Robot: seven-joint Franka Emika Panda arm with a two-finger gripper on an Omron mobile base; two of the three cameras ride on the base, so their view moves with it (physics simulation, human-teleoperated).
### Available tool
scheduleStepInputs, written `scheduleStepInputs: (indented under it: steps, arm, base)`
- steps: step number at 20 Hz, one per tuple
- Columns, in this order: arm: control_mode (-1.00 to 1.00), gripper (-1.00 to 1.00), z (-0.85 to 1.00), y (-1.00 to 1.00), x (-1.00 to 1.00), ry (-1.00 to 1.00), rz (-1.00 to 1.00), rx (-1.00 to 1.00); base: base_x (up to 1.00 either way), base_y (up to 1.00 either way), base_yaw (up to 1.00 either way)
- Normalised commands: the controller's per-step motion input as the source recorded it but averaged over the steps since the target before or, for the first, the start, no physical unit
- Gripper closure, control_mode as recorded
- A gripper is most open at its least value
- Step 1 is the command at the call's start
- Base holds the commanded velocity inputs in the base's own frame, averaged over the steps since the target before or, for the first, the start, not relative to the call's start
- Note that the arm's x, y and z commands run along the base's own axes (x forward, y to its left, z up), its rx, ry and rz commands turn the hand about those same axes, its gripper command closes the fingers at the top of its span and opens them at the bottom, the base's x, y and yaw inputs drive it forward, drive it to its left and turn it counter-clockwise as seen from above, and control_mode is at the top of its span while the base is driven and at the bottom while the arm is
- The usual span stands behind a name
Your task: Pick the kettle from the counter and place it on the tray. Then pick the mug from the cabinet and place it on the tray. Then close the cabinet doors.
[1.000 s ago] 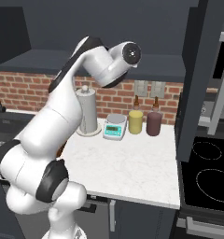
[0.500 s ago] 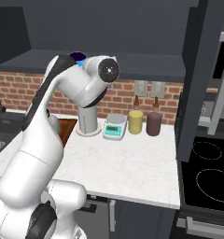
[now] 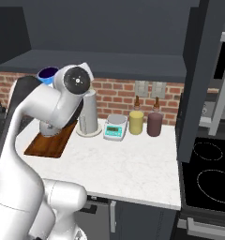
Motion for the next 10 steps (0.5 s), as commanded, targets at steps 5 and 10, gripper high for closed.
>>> scheduleStepInputs:
  steps: [5, 10]
  arm:
    - [-1.00, 1.00, -0.21, 0.40, -0.73, 0.00, 0.10, -0.09]
    - [-1.00, 1.00, -0.45, 0.38, -0.52, 0.00, 0.09, -0.06]
  base:
    - [0.00, 0.00, 0.00]
    - [0.00, 0.00, 0.00]
